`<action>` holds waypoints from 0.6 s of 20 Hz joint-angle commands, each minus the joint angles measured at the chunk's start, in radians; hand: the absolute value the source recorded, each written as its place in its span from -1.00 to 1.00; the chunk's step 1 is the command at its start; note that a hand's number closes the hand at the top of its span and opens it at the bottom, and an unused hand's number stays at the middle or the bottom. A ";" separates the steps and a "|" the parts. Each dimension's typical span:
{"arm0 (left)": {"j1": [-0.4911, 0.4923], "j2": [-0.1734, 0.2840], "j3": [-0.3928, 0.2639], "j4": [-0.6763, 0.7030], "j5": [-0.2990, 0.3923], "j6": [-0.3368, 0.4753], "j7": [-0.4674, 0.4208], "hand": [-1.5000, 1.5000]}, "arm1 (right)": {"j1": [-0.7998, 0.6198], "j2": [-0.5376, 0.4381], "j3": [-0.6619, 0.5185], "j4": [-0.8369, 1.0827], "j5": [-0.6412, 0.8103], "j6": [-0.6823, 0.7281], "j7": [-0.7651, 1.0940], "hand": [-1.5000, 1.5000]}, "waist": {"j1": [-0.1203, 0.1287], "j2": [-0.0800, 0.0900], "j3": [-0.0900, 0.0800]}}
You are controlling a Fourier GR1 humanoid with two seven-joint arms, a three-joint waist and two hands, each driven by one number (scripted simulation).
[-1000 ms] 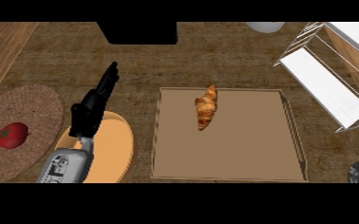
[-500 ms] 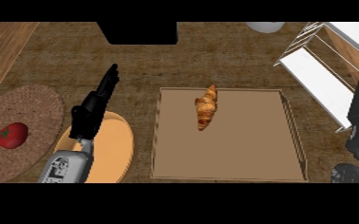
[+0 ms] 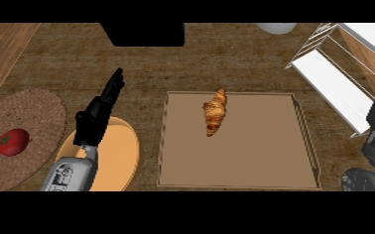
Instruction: Pick the squash from the tray and place it in the tiered shelf
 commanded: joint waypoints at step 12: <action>0.002 0.037 0.045 0.000 0.020 -0.024 0.013 0.00 | -0.071 0.233 0.017 -0.669 0.193 0.298 0.138 -1.00 | -0.023 -0.018 -0.002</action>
